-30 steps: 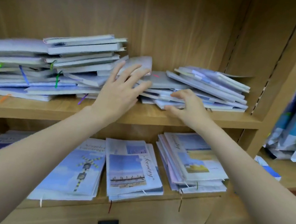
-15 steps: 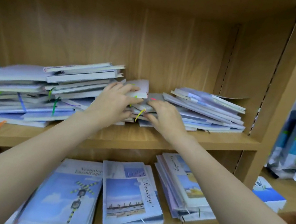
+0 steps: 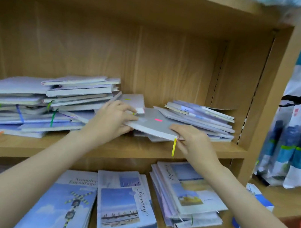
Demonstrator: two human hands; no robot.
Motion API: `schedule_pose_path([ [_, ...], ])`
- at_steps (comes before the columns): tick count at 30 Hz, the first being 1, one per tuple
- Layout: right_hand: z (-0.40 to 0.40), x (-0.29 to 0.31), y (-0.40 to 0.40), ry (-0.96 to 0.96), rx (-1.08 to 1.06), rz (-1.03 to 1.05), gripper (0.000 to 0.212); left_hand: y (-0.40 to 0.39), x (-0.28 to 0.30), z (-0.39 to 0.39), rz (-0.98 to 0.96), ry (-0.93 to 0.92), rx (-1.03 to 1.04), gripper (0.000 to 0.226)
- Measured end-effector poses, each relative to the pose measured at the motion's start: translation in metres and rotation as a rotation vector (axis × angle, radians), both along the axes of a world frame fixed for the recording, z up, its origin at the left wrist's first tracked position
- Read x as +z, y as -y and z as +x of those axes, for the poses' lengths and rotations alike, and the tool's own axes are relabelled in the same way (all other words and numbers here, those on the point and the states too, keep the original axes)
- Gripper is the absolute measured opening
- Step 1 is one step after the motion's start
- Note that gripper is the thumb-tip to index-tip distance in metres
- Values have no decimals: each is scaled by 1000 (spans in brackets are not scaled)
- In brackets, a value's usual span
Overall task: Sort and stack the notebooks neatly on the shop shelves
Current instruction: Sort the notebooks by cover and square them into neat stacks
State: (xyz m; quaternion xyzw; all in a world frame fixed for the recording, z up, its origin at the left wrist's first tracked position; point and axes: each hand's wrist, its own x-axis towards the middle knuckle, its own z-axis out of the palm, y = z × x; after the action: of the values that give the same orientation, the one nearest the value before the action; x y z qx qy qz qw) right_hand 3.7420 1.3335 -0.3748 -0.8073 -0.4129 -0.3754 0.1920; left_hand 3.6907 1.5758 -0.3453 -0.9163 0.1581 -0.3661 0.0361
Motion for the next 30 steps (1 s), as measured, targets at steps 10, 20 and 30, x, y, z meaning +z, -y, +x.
schedule_pose_path([
  [10,-31,9,-2,-137,80,129,36,0,-1,-78,-210,361,-153,28],
  [20,-46,32,2,-426,317,653,17,-21,25,-91,-801,171,-180,19],
  [30,16,87,49,391,-365,485,17,33,3,16,-199,85,-68,45],
])
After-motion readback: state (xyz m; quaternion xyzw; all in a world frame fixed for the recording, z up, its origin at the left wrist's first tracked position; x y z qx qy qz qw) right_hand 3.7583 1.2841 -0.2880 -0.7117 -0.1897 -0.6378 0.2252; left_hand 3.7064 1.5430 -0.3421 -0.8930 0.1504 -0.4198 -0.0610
